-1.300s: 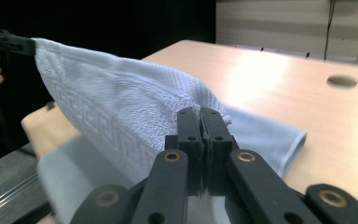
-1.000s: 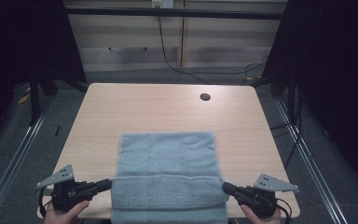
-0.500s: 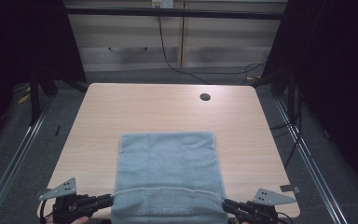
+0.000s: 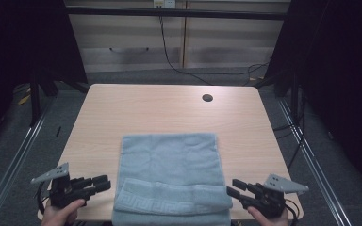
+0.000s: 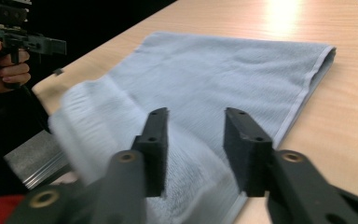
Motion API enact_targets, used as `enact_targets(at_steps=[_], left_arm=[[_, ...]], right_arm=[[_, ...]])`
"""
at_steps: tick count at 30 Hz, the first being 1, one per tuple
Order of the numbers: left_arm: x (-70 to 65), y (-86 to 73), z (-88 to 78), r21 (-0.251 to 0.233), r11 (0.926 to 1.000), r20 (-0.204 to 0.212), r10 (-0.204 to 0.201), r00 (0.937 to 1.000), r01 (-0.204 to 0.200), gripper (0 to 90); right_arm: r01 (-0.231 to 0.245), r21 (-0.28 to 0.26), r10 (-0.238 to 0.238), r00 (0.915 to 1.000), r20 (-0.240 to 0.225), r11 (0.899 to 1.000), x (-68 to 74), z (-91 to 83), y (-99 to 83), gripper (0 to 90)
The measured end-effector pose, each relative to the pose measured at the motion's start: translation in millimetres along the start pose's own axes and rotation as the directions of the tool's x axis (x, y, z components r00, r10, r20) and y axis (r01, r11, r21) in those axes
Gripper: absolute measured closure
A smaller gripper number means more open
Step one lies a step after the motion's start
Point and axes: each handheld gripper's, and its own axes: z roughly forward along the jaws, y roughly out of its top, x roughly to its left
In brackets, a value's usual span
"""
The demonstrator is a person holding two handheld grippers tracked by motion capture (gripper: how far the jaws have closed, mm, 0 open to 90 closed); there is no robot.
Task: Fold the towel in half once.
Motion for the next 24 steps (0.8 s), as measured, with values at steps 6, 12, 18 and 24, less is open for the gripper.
enact_targets(at_steps=[6, 12, 18, 24], left_arm=[[30.0, 17.1, 41.2, 0.096, 0.9953, -0.082, 0.008, 0.9966, 0.0, 64.7], [44.8, 29.1, 70.8, 0.168, 0.9858, -0.128, 0.019, 0.9916, 0.002, 64.9], [51.0, 23.8, 87.4, 0.215, 0.9759, -0.184, 0.08, 0.9797, -0.039, 66.6], [39.9, 16.4, 81.6, 0.244, 0.9673, -0.178, 0.116, 0.9772, -0.07, 69.2]], right_arm=[[0.012, 0.114, -0.012, 0.9999, -0.004, 0.993, -32.9, 65.1, 19.6, 68.6], [-0.007, 0.169, 0.005, 0.9999, 0.011, 0.986, -57.0, 105.7, 34.0, 67.3], [0.008, 0.283, -0.031, 0.9964, 0.079, 0.959, -72.9, 133.3, 27.9, 67.4], [0.026, 0.28, -0.05, 0.9956, 0.079, 0.96, -61.7, 126.4, 18.2, 67.4]])
